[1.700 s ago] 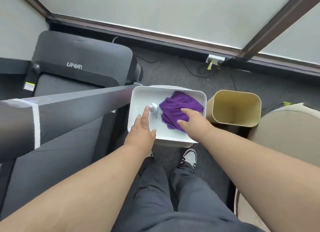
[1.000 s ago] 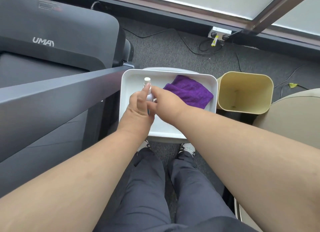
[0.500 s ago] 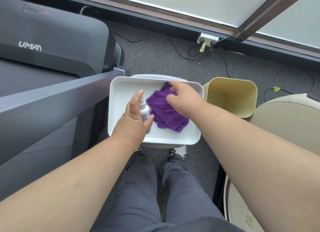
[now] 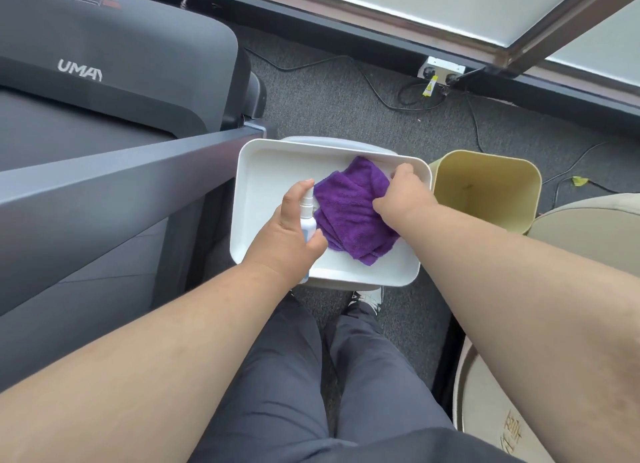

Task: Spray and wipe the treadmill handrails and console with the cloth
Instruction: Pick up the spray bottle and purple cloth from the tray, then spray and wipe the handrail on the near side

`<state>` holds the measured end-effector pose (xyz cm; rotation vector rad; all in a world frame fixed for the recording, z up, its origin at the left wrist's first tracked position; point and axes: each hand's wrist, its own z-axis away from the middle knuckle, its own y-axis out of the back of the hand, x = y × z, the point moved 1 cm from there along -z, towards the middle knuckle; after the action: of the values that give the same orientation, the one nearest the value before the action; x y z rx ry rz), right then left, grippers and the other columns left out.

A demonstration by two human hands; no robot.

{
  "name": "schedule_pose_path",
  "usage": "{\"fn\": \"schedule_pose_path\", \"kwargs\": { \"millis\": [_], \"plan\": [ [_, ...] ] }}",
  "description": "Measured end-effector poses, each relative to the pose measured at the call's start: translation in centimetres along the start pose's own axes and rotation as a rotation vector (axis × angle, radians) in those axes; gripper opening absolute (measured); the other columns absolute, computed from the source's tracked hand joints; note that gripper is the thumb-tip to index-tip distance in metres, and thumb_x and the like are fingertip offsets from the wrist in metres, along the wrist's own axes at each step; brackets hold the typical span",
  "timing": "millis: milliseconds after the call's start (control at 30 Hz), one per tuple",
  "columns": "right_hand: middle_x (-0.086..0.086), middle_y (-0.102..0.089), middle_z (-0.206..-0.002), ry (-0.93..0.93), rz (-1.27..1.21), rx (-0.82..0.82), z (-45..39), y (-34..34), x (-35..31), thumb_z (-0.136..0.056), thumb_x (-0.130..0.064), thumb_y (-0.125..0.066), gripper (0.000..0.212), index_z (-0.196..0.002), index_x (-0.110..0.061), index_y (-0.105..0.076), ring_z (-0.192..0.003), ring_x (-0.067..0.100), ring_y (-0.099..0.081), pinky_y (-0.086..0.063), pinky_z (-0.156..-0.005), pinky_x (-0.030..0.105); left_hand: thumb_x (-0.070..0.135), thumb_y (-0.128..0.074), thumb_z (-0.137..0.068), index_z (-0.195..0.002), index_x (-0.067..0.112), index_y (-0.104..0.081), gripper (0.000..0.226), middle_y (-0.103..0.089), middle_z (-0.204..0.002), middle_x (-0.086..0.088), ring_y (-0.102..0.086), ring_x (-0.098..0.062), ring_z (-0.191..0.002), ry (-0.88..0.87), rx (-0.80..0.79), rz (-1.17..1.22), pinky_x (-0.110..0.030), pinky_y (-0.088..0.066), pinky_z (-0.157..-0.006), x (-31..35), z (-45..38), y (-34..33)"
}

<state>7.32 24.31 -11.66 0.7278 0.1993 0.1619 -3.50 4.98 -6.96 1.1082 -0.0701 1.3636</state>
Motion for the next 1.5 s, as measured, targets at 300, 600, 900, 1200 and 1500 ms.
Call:
{"fn": "schedule_pose_path", "kwargs": {
  "millis": [300, 600, 900, 1200, 1500],
  "plan": [
    [0.013, -0.059, -0.08, -0.269, -1.12, -0.342, 11.9, 3.2, 0.1, -0.084, 0.003, -0.048, 0.013, -0.085, -0.008, -0.053, -0.073, 0.029, -0.06, -0.052, -0.075, 0.039, 0.019, -0.058, -0.081, -0.131, 0.065, -0.024, 0.076, -0.062, -0.11, 0.008, -0.062, -0.011, -0.072, 0.037, -0.11, 0.153, -0.011, -0.043, -0.053, 5.7, 4.3, 4.8],
    [0.02, -0.06, -0.134, 0.159, -1.623, -0.585, 26.5, 12.5, -2.5, -0.096, -0.039, -0.05, 0.053, -0.136, -0.004, -0.052, -0.122, 0.034, -0.059, -0.05, -0.099, 0.048, 0.029, -0.06, -0.078, -0.118, 0.078, -0.029, 0.071, -0.06, -0.115, 0.017, -0.065, -0.008, -0.078, -0.202, -0.015, 0.153, -0.018, -0.052, -0.065, 15.9, 11.1, 13.4],
    [0.017, -0.069, -0.116, 0.23, -1.581, -0.775, 32.5, 14.7, -4.1, -0.081, -0.039, -0.06, 0.039, -0.107, -0.013, -0.073, -0.105, 0.034, -0.067, -0.048, -0.1, 0.049, 0.025, -0.061, -0.078, -0.128, 0.066, -0.031, 0.071, -0.043, -0.123, 0.025, -0.053, -0.004, -0.104, -0.288, 0.08, 0.04, -0.02, -0.041, -0.089, 18.3, 18.8, 15.1],
    [0.029, -0.056, -0.134, 0.344, -1.575, -1.135, 37.9, 16.3, -6.8, -0.089, -0.039, -0.048, 0.061, -0.134, 0.002, -0.054, -0.122, 0.046, -0.056, -0.039, -0.104, 0.059, 0.034, -0.059, -0.089, -0.134, 0.079, -0.012, 0.08, -0.052, -0.122, 0.016, -0.055, -0.005, -0.089, -0.183, 0.62, 0.031, -0.025, -0.042, -0.081, 17.3, 29.1, 19.8],
    [0.019, -0.066, -0.124, 0.47, -1.492, -1.207, 47.2, 15.7, -11.9, -0.092, -0.031, -0.05, 0.04, -0.125, -0.01, -0.059, -0.111, 0.041, -0.065, -0.053, -0.085, 0.056, 0.027, -0.059, -0.09, -0.133, 0.061, -0.027, 0.064, -0.058, -0.112, 0.012, -0.057, -0.016, -0.089, 0.033, 1.029, 0.009, -0.035, -0.049, -0.078, 13.6, 42.7, 24.5]
  ]
}}
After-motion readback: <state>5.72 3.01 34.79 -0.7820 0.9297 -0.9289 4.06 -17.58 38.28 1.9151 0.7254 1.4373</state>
